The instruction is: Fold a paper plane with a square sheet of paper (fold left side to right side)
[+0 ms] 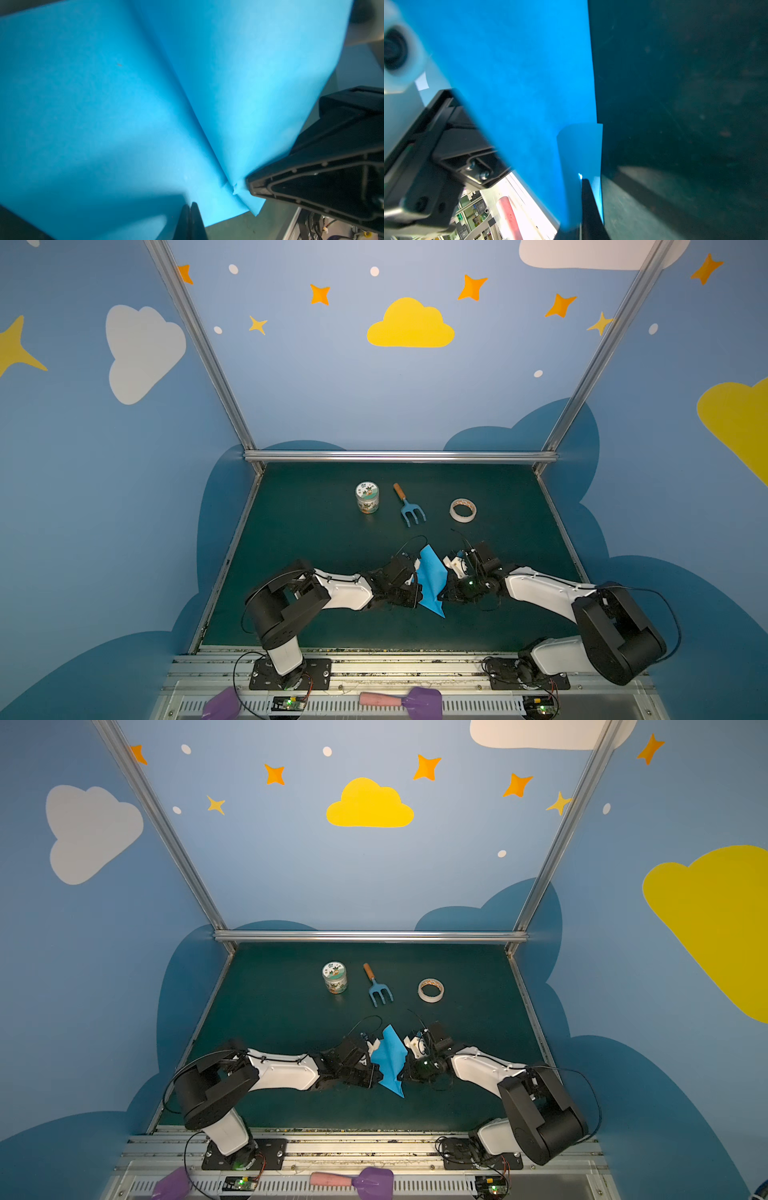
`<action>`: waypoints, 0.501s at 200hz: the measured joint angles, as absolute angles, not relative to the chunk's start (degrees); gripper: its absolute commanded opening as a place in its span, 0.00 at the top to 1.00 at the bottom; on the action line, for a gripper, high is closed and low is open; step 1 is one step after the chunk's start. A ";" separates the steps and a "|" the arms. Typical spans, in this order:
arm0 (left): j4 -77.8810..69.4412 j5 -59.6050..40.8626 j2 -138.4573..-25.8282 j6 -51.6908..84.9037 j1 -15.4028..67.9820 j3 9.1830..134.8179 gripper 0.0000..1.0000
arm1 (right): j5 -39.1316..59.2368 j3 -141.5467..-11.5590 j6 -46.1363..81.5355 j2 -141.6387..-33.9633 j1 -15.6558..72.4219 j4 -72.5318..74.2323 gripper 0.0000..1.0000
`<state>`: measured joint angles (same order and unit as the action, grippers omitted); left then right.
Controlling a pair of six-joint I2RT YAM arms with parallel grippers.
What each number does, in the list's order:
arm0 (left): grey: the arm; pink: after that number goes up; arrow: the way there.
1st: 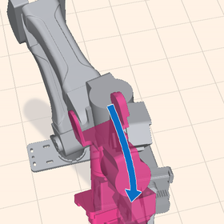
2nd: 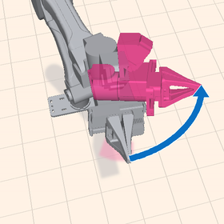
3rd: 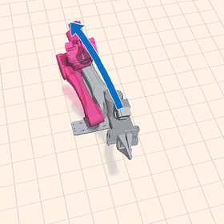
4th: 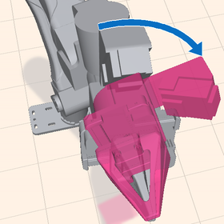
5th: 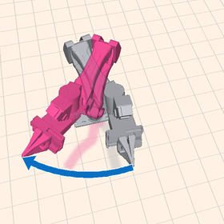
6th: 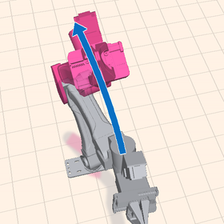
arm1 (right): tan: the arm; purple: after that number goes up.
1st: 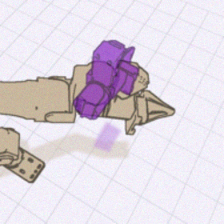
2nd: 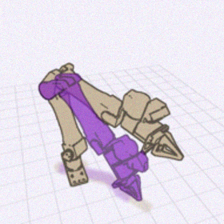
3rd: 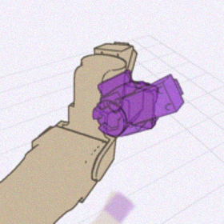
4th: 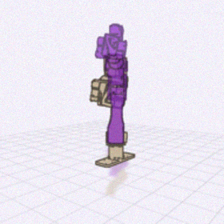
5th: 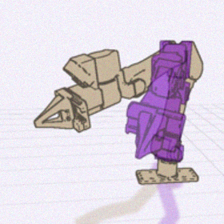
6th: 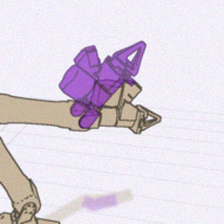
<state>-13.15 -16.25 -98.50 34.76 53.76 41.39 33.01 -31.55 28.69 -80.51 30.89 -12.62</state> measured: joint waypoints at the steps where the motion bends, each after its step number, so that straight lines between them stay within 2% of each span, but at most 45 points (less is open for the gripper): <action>1: -13.15 -16.25 -98.50 34.76 53.76 41.39 0.96 | 33.01 -31.55 28.69 -80.58 30.92 -12.60 0.99; 100: -9.19 -17.56 -97.03 34.13 53.80 43.88 0.96 | 31.90 -31.35 28.47 -83.26 31.35 -11.38 1.00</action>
<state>-9.19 -17.56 -97.03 34.13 53.80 43.88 31.90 -31.35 28.47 -83.26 31.35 -11.38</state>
